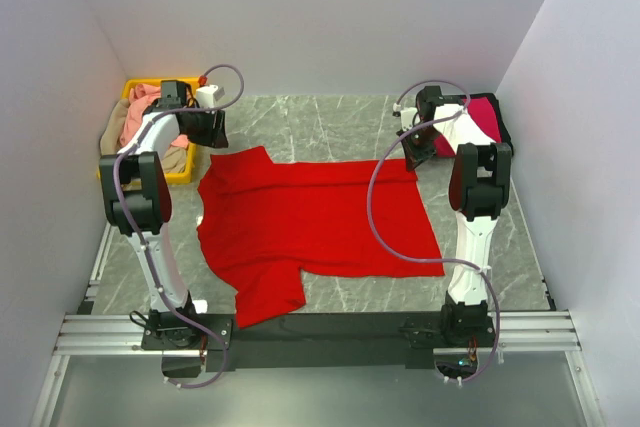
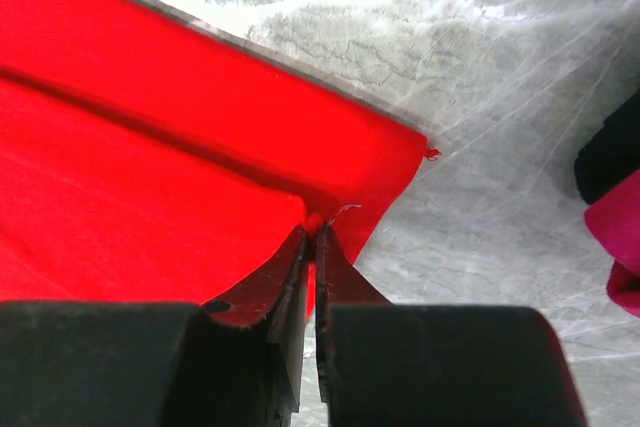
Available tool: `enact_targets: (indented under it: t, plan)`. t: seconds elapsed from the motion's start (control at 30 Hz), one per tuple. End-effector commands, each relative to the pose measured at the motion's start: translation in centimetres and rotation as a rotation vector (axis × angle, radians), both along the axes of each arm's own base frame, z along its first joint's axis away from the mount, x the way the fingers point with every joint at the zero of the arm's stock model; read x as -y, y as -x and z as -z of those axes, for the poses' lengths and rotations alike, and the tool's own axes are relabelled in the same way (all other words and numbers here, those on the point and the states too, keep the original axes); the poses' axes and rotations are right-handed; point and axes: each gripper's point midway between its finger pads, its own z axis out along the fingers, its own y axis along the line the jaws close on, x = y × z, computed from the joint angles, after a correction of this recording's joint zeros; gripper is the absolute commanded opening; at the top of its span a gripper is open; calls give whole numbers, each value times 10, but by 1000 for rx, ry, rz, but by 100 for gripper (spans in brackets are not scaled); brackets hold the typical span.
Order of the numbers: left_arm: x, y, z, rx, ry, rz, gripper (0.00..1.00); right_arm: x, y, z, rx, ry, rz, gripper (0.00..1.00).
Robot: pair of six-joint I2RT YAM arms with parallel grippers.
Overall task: Fold and stack the t-shirts
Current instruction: Fold the tshirt
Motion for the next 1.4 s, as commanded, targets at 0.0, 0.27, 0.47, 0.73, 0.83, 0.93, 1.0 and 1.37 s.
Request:
enact_targets:
  t: [0.0,0.27,0.47,0.73,0.83,0.93,1.0,1.37]
  plan:
    - [-4,-18,16,-11,-28,-39,57,1,-9,-14,32,1,-12,5]
    - [1,-17,53,-70,-118,-55,60,1,-8,-15,21,0,-20,4]
    - [4,-8,70,-111,-123,-27,40,2,-2,-10,-5,7,-19,17]
    - [16,-17,54,-67,-73,17,8,0,-3,-14,8,-2,-23,31]
    - [21,-17,45,-48,-54,48,1,-2,-4,-18,16,-14,-29,18]
    - [28,-15,28,-17,-22,79,1,-3,-4,-21,22,-17,-38,1]
    - [32,-13,9,19,-5,100,1,-3,-1,-23,19,-22,-43,0]
    - [52,59,-43,84,30,332,0,-2,14,-26,11,-23,-66,0]
